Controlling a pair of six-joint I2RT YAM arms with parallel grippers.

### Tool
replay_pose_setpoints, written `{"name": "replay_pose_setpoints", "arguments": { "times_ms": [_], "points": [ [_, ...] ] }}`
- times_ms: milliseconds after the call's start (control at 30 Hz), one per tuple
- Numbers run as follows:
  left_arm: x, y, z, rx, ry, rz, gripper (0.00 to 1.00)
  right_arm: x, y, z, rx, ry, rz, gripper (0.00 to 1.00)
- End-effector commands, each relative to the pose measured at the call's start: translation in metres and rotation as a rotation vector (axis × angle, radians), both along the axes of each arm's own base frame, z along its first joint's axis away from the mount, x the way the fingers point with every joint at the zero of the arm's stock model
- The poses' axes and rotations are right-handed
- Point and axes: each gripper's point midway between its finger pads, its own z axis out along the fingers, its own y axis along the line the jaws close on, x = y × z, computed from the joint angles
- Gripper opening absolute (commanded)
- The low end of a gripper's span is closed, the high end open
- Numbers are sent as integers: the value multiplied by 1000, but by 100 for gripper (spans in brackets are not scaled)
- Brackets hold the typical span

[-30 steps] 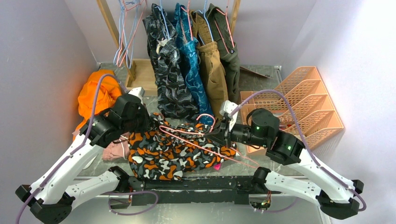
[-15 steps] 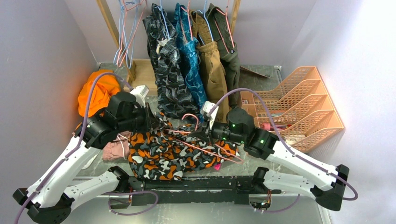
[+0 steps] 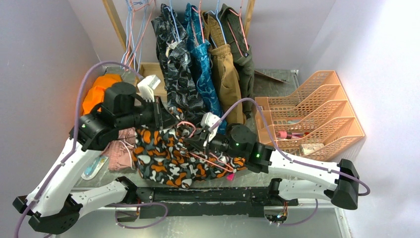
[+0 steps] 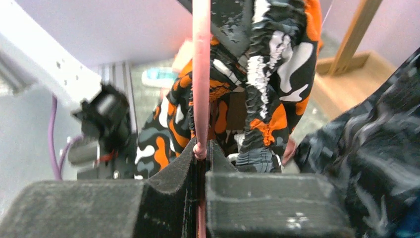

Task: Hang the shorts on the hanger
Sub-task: Hang the shorts on the hanger.

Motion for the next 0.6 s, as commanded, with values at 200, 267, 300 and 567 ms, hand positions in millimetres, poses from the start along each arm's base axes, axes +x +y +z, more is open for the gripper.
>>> {"name": "replay_pose_setpoints", "arguments": {
  "times_ms": [200,267,300,567],
  "points": [
    [-37,-5,114,-263,-236,-152,7,5,-6,101,339,-93,-45,0],
    [-35,-9,94,-250,-195,-155,7,-1,0,89,339,-52,-7,0],
    [-34,-13,85,-245,-168,-167,7,-4,1,88,351,-35,13,0],
    [-26,-33,89,-266,-134,-236,31,-29,-7,130,506,1,132,0]
  ]
}}
